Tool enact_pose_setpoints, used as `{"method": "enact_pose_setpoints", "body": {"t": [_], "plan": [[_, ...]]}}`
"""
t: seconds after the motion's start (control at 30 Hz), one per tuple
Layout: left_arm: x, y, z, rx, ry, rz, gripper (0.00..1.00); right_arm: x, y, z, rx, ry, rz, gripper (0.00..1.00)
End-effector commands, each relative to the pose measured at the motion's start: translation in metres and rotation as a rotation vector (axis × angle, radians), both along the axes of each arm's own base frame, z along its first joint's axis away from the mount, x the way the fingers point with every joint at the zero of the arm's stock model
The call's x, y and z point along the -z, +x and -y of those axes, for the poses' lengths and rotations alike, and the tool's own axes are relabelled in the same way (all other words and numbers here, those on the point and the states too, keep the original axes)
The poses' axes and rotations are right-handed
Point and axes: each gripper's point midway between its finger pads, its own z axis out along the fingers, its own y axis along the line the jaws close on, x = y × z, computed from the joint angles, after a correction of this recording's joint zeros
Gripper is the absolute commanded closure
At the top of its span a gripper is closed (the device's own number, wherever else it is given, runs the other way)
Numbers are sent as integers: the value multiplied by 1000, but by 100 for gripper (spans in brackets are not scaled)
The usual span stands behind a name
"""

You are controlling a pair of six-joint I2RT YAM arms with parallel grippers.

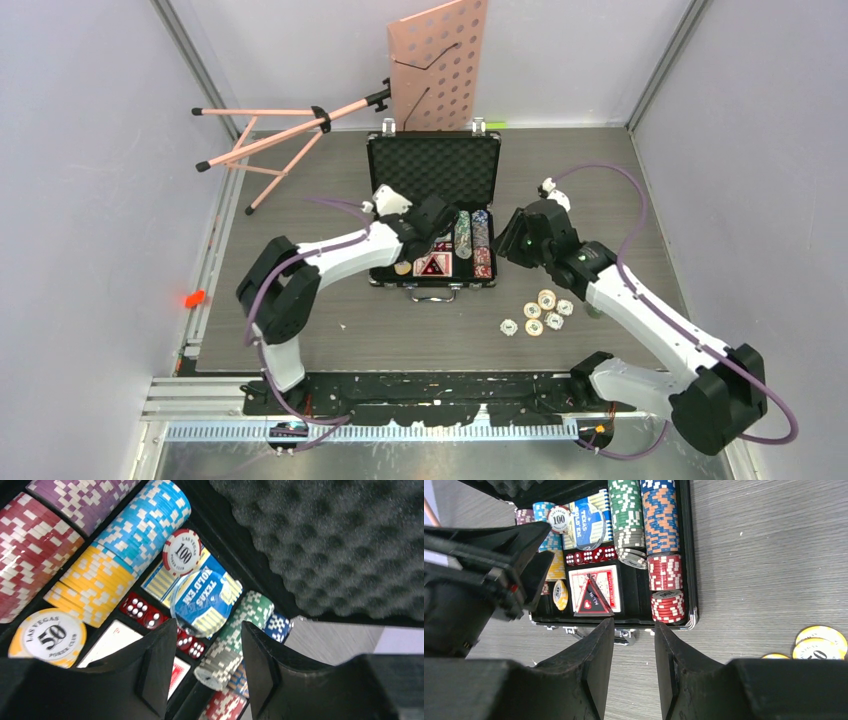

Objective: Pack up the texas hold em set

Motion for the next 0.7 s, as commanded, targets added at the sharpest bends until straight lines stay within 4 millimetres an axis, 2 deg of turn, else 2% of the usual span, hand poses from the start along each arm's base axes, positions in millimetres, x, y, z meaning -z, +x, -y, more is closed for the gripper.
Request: {"method": "enact_pose_setpoints", "body": {"t": [0.0, 0.27, 0.67], "plan": [[8, 3, -21, -160, 109, -45, 47, -22, 0, 8, 28, 57, 92, 59], [23, 9, -29, -254, 127, -37, 49, -30, -11, 22, 34, 64, 124, 60], [37, 25, -30, -283, 143, -18, 54, -23, -18, 23, 16, 82, 101, 61]]}}
